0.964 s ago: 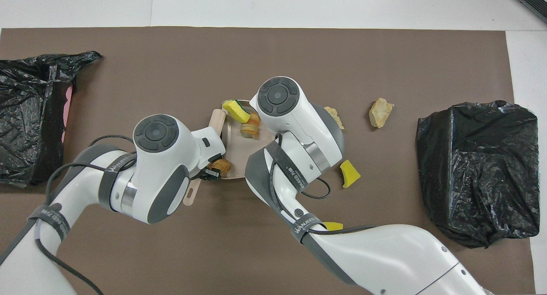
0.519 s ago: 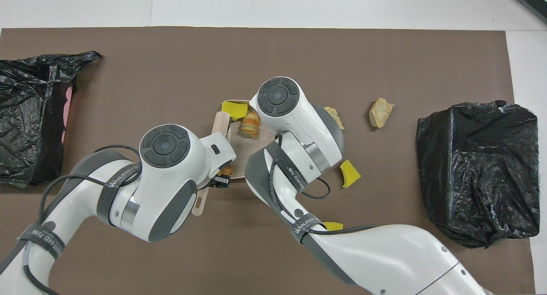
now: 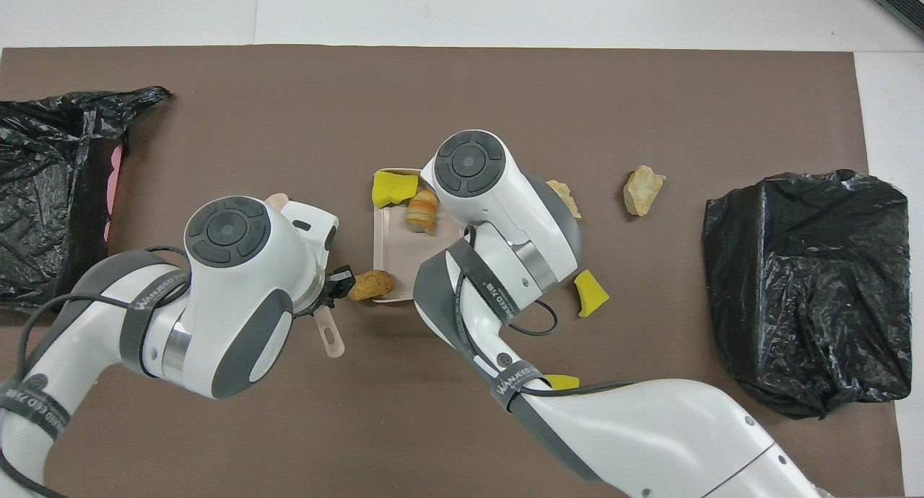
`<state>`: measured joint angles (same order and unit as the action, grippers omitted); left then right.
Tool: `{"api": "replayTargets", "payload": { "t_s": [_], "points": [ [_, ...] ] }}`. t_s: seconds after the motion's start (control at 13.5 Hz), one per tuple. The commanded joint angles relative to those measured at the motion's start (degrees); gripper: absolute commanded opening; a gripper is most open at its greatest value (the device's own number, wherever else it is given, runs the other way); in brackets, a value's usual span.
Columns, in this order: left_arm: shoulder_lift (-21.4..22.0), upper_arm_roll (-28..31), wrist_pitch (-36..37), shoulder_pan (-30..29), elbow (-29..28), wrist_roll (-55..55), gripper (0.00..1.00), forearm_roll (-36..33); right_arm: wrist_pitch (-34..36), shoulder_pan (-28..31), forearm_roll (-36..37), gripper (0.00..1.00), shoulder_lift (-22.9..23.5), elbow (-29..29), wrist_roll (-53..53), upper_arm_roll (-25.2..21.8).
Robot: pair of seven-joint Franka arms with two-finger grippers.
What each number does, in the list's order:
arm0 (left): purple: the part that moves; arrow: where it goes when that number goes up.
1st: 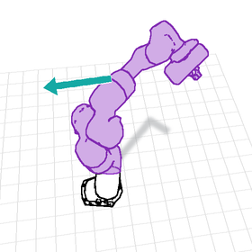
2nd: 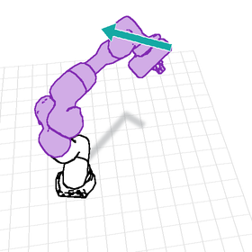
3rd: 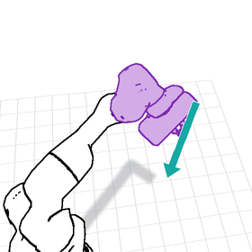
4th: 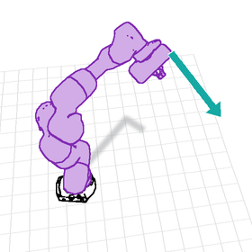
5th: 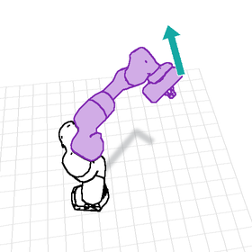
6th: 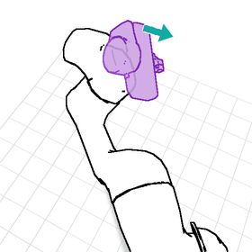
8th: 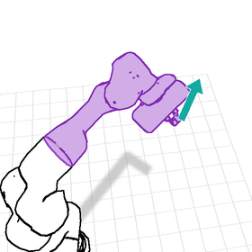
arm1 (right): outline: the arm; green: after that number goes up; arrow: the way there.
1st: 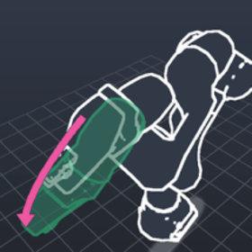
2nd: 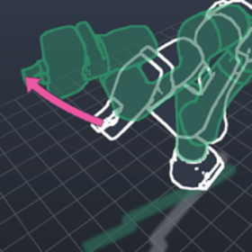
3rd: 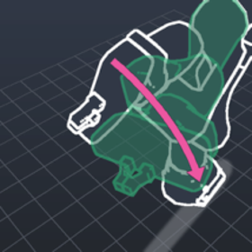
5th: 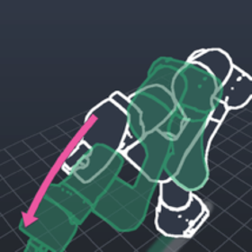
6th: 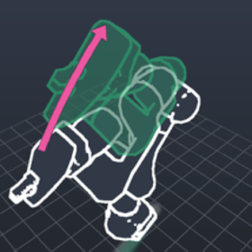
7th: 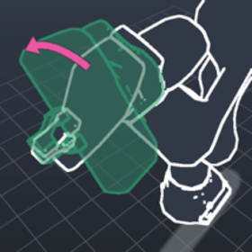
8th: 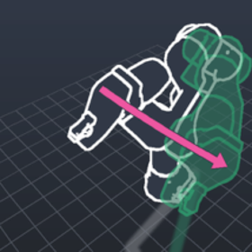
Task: Sweep and dump trash in bin
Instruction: 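Sweep the yellow and tan pieces into the dustpan with the left gripper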
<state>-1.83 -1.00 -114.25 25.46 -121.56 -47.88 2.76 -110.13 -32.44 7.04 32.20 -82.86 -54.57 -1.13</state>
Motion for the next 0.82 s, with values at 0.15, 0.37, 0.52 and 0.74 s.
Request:
{"api": "replayTargets", "payload": {
  "t_s": [0.15,0.37,0.52,0.74],
  "points": [
    [6.8,-0.5,-8.7,5.9,-13.5,-2.5,0.00,7.2,-1.7,0.3,-0.7,0.00,-1.3,-2.7,1.0,0.3],
    [3.7,-0.5,-22.3,12.7,-12.4,-2.0,0.00,11.3,-1.8,0.3,-0.7,0.00,-1.4,-2.7,1.0,0.3],
    [2.7,-0.6,-22.5,13.6,-10.5,1.3,0.00,11.4,-1.8,0.3,-0.7,0.00,-1.4,-2.7,1.0,0.3],
    [2.8,-0.1,-16.7,11.3,-10.0,4.6,0.00,11.0,-2.4,0.3,-0.9,0.00,-1.4,-2.7,1.0,0.3]
  ]
}}
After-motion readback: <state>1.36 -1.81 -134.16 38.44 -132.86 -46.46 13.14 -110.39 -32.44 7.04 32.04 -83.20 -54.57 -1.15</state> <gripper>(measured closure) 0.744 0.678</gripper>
